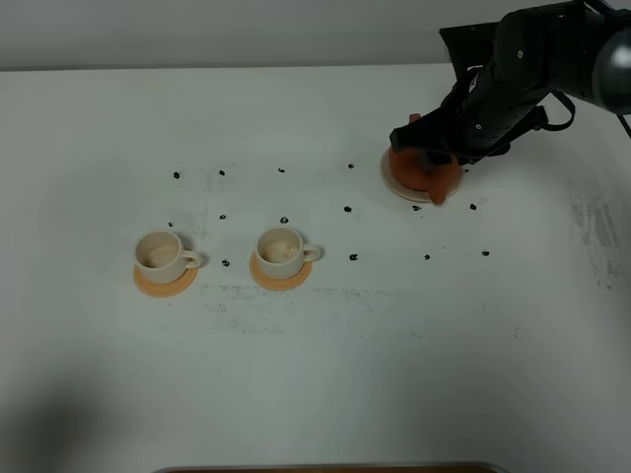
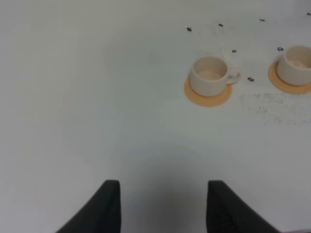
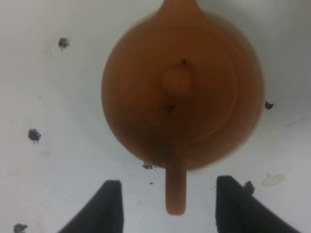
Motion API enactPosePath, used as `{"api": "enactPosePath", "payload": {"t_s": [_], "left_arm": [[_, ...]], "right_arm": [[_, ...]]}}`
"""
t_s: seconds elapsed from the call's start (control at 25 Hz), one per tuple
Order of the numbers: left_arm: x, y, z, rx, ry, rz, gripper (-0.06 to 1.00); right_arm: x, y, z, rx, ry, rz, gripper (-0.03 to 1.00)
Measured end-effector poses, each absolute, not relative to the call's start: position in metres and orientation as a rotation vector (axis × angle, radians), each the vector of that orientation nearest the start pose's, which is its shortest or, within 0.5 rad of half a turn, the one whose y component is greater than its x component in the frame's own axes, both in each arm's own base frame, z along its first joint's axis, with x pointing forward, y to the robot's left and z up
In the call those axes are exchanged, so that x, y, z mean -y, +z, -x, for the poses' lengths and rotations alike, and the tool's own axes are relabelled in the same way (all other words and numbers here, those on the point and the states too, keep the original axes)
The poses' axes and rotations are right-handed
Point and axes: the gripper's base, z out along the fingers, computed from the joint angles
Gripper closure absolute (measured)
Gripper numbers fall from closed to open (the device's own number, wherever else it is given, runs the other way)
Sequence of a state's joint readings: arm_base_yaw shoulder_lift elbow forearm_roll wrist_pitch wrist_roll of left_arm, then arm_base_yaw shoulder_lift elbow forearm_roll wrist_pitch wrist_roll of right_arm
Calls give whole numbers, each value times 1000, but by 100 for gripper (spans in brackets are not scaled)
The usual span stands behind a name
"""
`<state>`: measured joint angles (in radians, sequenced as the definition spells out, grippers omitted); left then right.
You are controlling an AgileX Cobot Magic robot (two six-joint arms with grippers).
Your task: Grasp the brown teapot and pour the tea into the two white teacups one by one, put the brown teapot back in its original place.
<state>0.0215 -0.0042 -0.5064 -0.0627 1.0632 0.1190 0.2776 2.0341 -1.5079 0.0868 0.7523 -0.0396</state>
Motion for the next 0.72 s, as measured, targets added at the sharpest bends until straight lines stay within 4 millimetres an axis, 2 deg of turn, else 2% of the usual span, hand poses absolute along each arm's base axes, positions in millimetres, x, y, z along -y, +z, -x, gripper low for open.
{"api": "enactPosePath", "payload": {"t_s": [0.2,0.72], "left_arm": [[5,279,6,-2032,13,-103,51],[5,279,6,-2032,13,-103,51]], "right_arm": [[-124,174,-414,-2777,153,387,51],[-124,157,-419,-2783,140,393,51]]}}
